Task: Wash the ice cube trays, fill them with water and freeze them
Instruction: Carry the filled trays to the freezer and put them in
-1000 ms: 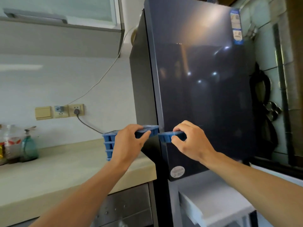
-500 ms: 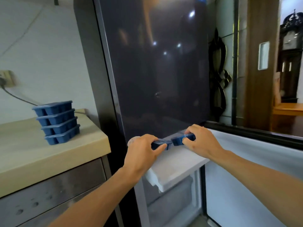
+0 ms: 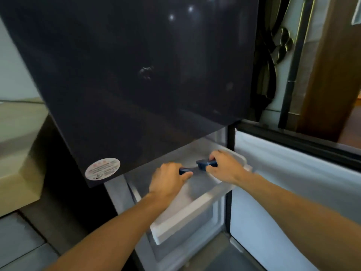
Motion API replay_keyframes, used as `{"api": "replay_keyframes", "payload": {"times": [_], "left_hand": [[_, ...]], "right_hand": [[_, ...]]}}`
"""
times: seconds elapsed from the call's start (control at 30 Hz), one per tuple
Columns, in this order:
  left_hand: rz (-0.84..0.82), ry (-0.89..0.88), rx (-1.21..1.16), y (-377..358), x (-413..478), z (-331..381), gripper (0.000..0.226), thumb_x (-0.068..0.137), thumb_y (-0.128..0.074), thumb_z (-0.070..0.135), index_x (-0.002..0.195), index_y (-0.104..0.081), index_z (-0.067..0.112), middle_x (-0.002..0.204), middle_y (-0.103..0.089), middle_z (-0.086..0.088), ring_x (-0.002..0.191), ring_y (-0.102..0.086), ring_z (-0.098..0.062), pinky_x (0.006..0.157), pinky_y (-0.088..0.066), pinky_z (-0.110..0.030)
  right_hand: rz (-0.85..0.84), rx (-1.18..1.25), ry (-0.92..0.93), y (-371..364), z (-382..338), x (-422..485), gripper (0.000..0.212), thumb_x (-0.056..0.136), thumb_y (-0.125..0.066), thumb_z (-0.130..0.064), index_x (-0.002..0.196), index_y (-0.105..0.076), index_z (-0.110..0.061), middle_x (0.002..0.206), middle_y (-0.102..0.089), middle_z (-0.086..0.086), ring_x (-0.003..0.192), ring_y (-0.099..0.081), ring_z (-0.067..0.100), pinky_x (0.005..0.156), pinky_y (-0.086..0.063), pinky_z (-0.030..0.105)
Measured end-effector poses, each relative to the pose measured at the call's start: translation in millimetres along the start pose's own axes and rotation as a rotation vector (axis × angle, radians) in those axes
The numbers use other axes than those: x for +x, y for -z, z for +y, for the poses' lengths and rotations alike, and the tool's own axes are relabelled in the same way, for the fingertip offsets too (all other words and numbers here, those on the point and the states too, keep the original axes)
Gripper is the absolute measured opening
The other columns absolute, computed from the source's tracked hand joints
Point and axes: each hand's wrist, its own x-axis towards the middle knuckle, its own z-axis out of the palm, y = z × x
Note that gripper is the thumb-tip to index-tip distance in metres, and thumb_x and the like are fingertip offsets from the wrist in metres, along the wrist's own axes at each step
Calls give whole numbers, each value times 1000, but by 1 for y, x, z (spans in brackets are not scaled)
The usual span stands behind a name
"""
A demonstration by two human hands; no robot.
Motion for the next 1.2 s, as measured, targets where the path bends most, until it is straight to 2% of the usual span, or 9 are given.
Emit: {"api": "replay_keyframes", "payload": {"times": [0.1, 0.23, 0.33, 0.43, 0.63, 0.77, 0.9, 1.03, 1.2], "left_hand": [[27, 64, 65, -16, 29, -6, 38, 87, -66, 58, 88, -72, 20, 87, -73, -4, 85, -69, -27, 69, -53, -35], [74, 92, 115, -30, 50, -4, 40, 90, -63, 58, 100, -73, 21, 99, -74, -4, 92, -69, -26, 73, -52, -33], [0, 46, 150, -41, 53, 2, 39, 93, -62, 54, 117, -69, 24, 113, -70, -2, 103, -67, -25, 84, -54, -38], [-140, -6, 179, -53, 51, 5, 34, 95, -65, 42, 116, -66, 15, 119, -64, -9, 108, -63, -32, 87, -53, -44], [-200, -44, 202, -63, 61, 10, 21, 102, -56, 21, 112, -62, 3, 119, -59, -16, 103, -61, -32, 80, -47, -36], [-212, -28, 167, -73, 79, 5, 30, 101, -56, 16, 130, -58, 7, 134, -53, -15, 116, -58, -30, 91, -45, -32], [-333, -20, 163, -84, 92, -6, 59, 102, -53, 22, 156, -29, 14, 162, -25, -11, 139, -40, -32, 110, -37, -37], [-397, -37, 247, -80, 100, -14, 59, 103, -48, 32, 156, -24, 22, 166, -17, -1, 142, -33, -34, 112, -37, -46], [-385, -7, 210, -64, 84, -9, 73, 100, -52, 39, 160, -13, 22, 168, -6, -6, 148, -25, -33, 118, -28, -48]], "right_hand": [[-55, 28, 19, -11, 7, 29, 25, 93, -66, -32, 107, -47, -23, 112, -50, 2, 93, -53, 23, 77, -37, 32], [-115, 30, 62, -23, 11, 58, 30, 91, -69, -29, 103, -43, -18, 110, -48, 6, 91, -50, 26, 73, -36, 35], [-153, -9, 99, -26, 16, 74, 31, 91, -70, -26, 103, -43, -16, 118, -54, 13, 98, -51, 30, 75, -35, 34], [-182, -143, 143, -27, 22, 85, 26, 93, -67, -23, 104, -45, -17, 126, -59, 16, 110, -56, 37, 77, -35, 33], [-99, -553, 188, -33, 20, 84, 41, 96, -57, -14, 137, -56, -9, 143, -48, 16, 131, -42, 39, 106, -41, 45], [-123, -470, 134, -31, 18, 79, 33, 96, -56, -9, 129, -61, -8, 134, -54, 17, 119, -52, 38, 91, -46, 42], [-210, -328, 101, -29, 23, 73, 35, 97, -48, -3, 129, -59, -10, 126, -64, 16, 110, -61, 35, 87, -50, 41], [-241, -298, 86, -24, 23, 63, 47, 98, -48, -2, 143, -51, -14, 135, -61, 14, 115, -60, 34, 91, -50, 40], [-230, -257, 70, -10, 16, 46, 44, 98, -51, -4, 139, -55, -20, 126, -65, 12, 100, -60, 31, 79, -51, 37]]}}
